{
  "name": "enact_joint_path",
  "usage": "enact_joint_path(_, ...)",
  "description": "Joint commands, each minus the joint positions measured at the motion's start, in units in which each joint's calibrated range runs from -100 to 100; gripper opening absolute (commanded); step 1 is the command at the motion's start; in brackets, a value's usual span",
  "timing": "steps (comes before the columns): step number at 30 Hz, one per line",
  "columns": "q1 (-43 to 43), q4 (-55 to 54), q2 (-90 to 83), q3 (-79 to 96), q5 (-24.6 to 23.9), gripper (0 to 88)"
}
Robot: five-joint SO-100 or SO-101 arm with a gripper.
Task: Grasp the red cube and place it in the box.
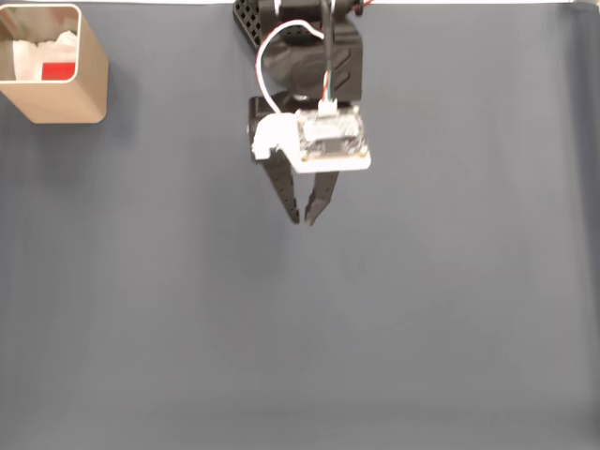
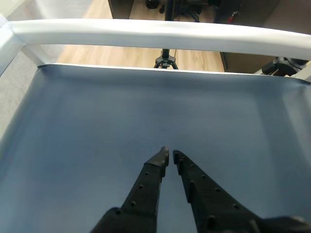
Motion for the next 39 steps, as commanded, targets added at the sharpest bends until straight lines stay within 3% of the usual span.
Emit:
enact_joint_path(1, -1.7, -1.5, -7.7, 4.7, 0.6, 0.0)
enact_joint_path(32, 2.6, 2.8, -45.6, 47.7, -0.3, 0.0)
enact_joint_path(39, 2.1, 13.9, -49.6, 48.2, -1.7, 0.0)
